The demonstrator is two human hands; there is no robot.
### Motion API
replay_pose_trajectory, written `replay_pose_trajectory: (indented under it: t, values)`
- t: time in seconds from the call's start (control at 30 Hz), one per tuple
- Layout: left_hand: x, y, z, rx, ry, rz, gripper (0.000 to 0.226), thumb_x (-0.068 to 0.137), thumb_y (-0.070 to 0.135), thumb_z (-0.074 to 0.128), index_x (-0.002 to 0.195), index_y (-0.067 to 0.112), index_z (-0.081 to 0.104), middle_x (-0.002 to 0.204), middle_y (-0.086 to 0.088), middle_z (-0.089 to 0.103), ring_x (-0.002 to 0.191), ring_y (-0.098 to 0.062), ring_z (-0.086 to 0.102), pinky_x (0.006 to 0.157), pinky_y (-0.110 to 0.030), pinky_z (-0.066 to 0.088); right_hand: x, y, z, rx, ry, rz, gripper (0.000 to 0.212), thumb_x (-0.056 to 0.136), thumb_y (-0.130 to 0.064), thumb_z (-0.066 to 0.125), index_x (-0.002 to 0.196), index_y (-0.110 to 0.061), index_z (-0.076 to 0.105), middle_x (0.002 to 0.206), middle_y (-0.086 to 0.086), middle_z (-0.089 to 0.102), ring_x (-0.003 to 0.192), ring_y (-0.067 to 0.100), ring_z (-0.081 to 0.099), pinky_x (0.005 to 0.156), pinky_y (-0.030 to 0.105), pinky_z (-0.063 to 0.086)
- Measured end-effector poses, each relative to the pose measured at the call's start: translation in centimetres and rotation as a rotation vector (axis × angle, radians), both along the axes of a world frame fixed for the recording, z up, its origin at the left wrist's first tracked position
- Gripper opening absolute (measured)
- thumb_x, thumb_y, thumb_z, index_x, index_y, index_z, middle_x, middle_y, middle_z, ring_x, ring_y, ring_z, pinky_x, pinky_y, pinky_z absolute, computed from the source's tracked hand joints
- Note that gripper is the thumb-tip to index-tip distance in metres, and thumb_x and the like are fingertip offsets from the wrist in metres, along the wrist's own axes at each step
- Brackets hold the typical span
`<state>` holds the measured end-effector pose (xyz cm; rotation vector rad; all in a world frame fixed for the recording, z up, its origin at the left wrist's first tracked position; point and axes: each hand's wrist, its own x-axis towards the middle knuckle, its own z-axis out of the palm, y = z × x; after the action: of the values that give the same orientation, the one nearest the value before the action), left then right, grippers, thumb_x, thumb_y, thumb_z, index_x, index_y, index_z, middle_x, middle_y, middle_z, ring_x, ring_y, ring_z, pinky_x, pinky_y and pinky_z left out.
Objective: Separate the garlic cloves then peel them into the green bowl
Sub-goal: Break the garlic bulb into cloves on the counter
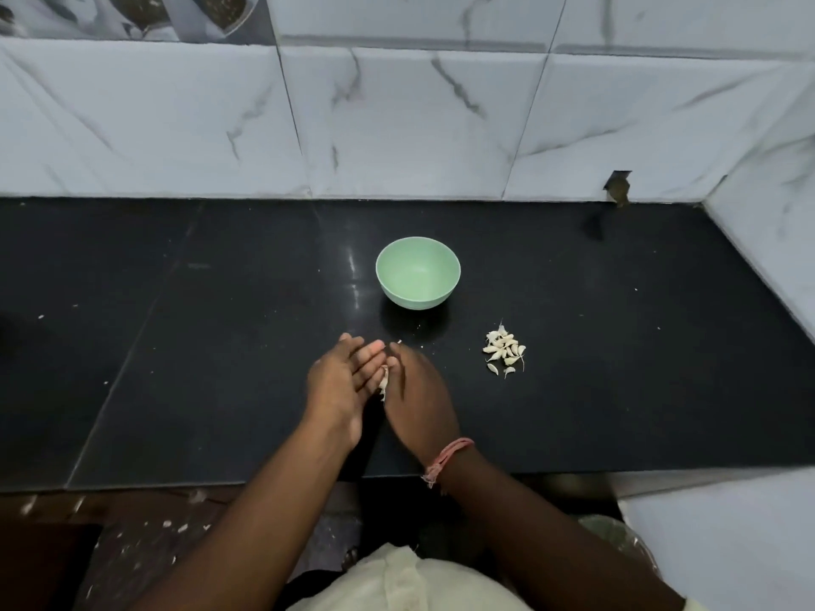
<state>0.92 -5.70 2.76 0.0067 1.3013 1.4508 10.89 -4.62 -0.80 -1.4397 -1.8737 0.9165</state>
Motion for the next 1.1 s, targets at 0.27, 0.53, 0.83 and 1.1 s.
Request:
replay_pose_trajectory:
  t: [0.27,0.53,0.83,1.1]
  values:
    - [-2.2,-1.1,-0.6,0.018,0.056,-0.122,0.020,0.095,-0.003,0.061,0.114,0.001,0.066,0.096,-0.015,0.078,0.085,-0.018,0.076,0.078,-0.028,0.061,-1.2,0.5,0.5,0.000,0.209,-0.151,0.023,0.091,-0.006,0.070,0.113,-0.013,0.073,0.105,-0.001,0.068,0.093,0.008,0.066,0.089,0.026,0.054]
    - [-1.2,-0.7,-0.2,0.097,-0.072,-0.203,0.060,0.102,0.056,0.046,0.122,0.004,0.069,0.115,-0.014,0.074,0.112,-0.022,0.070,0.099,-0.037,0.053,-3.7,-0.9,-0.1,0.036,0.036,0.082,0.057,0.104,-0.044,0.030,0.145,-0.011,0.055,0.148,0.005,0.056,0.142,0.017,0.045,0.121,0.032,0.030]
    - [3.0,3.3,-1.1,0.024,0.187,-0.437,0.032,0.107,0.032,0.045,0.120,0.009,0.064,0.115,-0.007,0.071,0.090,-0.014,0.069,0.063,-0.022,0.056,2.3,4.1,-2.5,-0.017,-0.039,-0.368,0.023,0.098,-0.021,0.049,0.101,-0.008,0.067,0.101,0.012,0.066,0.100,0.028,0.059,0.091,0.045,0.046]
    - [9.1,7.6,-5.3,-0.017,0.484,-0.748,0.039,0.102,0.006,0.047,0.140,0.014,0.053,0.097,-0.005,0.060,0.075,-0.014,0.056,0.063,-0.023,0.049,11.6,6.1,-4.1,-0.105,-0.161,-0.424,0.032,0.088,-0.001,0.064,0.119,-0.007,0.063,0.116,0.006,0.041,0.101,0.028,0.056,0.093,0.023,0.038]
